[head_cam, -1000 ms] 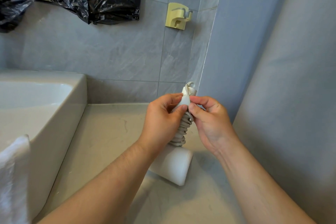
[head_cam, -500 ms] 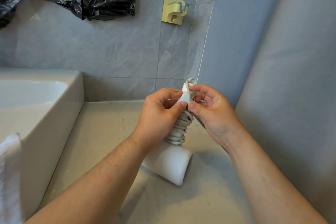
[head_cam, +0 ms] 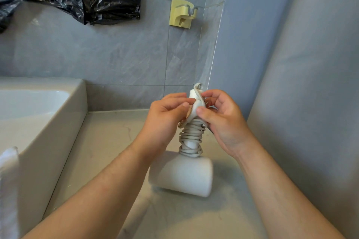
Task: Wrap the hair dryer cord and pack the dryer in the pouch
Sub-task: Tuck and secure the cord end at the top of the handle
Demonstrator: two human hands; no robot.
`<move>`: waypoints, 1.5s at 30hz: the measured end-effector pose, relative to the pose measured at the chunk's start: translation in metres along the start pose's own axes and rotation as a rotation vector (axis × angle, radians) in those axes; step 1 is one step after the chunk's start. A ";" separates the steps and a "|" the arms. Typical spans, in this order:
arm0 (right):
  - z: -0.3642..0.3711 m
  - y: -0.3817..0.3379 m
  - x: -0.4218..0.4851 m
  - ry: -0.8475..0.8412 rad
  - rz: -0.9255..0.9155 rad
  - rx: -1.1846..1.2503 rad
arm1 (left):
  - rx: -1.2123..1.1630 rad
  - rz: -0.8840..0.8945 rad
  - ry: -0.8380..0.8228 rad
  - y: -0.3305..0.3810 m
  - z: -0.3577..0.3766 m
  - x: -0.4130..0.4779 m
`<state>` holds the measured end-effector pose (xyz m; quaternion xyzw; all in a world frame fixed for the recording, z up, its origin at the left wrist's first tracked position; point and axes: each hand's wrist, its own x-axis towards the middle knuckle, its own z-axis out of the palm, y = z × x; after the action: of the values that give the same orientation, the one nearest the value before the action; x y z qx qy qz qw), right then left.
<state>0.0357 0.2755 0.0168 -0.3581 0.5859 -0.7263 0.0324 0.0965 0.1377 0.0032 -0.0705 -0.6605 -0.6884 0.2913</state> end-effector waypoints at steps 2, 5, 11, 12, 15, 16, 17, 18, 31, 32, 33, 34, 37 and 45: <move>0.002 -0.001 0.000 0.010 -0.040 -0.044 | -0.055 -0.055 0.015 -0.002 -0.001 0.002; 0.003 -0.003 -0.002 -0.044 -0.070 0.011 | -0.196 -0.229 -0.110 -0.003 -0.009 0.004; 0.007 -0.006 -0.002 0.098 -0.134 -0.256 | -0.294 -0.229 -0.130 0.000 -0.014 0.001; 0.006 -0.006 -0.001 0.127 -0.135 -0.300 | -0.284 -0.211 -0.095 0.000 -0.014 0.003; 0.005 -0.006 -0.001 0.113 -0.119 -0.310 | -0.228 -0.134 -0.085 0.005 -0.013 0.004; 0.005 -0.006 -0.001 0.098 -0.116 -0.288 | -0.221 -0.110 -0.103 0.008 -0.012 0.003; 0.004 -0.008 -0.002 0.079 -0.109 -0.251 | -0.223 -0.094 -0.127 0.011 -0.012 0.003; 0.005 -0.009 -0.002 0.057 -0.101 -0.208 | -0.223 -0.082 -0.149 0.014 -0.011 0.002; 0.001 -0.022 -0.003 -0.095 0.066 -0.067 | -0.115 -0.074 -0.177 0.018 -0.001 0.001; 0.001 -0.022 -0.003 -0.097 0.068 -0.067 | -0.115 -0.074 -0.174 0.018 -0.001 0.002; 0.001 -0.023 -0.003 -0.098 0.069 -0.068 | -0.115 -0.075 -0.167 0.018 0.000 0.002; 0.002 -0.023 -0.003 -0.094 0.070 -0.072 | -0.116 -0.078 -0.157 0.018 0.000 0.002; 0.005 -0.025 -0.003 -0.067 0.049 -0.118 | -0.116 -0.082 -0.127 0.019 0.004 0.001; 0.014 -0.020 -0.004 0.014 -0.156 -0.293 | -0.068 -0.089 -0.033 0.020 0.007 0.002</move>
<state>0.0540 0.2724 0.0330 -0.3981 0.6564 -0.6357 -0.0808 0.1028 0.1450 0.0218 -0.0619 -0.6439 -0.7215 0.2469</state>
